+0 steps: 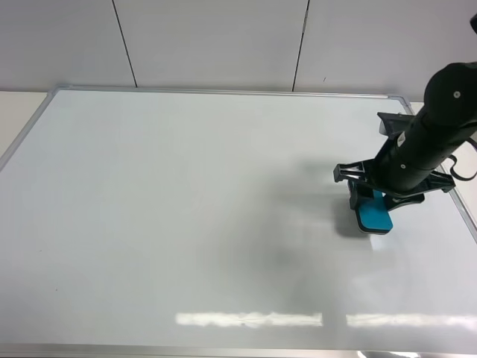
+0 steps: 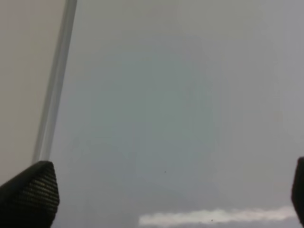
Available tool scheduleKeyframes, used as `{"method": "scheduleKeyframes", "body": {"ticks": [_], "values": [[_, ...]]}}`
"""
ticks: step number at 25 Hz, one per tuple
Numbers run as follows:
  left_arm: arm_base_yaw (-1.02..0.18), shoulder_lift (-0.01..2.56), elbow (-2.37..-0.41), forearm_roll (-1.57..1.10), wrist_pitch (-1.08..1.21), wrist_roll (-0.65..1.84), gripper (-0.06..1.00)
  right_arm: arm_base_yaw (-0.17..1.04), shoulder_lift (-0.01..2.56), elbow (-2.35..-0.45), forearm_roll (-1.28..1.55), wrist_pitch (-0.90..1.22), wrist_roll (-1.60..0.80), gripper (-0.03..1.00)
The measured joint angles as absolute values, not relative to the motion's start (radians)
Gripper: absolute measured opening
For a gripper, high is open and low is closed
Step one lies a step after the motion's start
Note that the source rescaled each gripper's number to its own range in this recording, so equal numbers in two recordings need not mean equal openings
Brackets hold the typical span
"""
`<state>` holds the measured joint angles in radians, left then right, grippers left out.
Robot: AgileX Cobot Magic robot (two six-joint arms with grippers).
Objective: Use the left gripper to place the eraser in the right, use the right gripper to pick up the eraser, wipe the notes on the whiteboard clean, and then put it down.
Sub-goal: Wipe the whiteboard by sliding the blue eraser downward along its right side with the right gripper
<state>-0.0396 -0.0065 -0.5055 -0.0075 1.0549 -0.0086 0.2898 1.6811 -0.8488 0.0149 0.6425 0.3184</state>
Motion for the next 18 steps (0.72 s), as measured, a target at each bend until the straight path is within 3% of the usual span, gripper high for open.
{"method": "scheduleKeyframes", "body": {"ticks": [7,18], "values": [[-0.040,-0.007,-0.506,-0.006,1.055,-0.009,1.00,0.290,1.586,-0.690,0.028,0.543,0.342,0.01],[-0.040,-0.007,-0.506,-0.006,1.055,-0.009,1.00,0.314,1.585,-0.657,-0.025,0.516,0.355,0.01]]}}
